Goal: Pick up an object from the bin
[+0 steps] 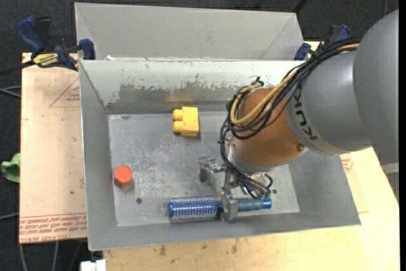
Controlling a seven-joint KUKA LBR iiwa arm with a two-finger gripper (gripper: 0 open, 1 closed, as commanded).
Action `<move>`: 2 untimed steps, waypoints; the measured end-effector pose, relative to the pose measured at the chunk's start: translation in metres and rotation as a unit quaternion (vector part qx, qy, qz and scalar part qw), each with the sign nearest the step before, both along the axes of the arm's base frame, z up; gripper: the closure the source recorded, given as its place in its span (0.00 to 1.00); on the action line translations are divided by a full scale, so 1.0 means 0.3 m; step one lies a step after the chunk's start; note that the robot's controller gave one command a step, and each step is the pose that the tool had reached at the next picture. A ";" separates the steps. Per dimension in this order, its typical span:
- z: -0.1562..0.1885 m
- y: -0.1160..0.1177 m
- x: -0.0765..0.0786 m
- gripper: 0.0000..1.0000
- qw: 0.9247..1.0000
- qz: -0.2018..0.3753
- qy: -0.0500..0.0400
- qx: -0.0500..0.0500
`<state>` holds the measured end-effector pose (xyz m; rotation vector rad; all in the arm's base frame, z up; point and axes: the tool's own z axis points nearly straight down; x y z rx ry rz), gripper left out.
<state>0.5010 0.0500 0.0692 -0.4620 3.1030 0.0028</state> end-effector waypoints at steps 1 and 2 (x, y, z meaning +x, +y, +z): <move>-0.001 -0.001 -0.003 1.00 1.000 0.000 0.001 0.000; 0.108 0.002 0.000 1.00 1.000 0.000 0.000 -0.001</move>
Offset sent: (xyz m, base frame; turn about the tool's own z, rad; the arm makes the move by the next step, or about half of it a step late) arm 0.0000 0.0000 0.0000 0.0000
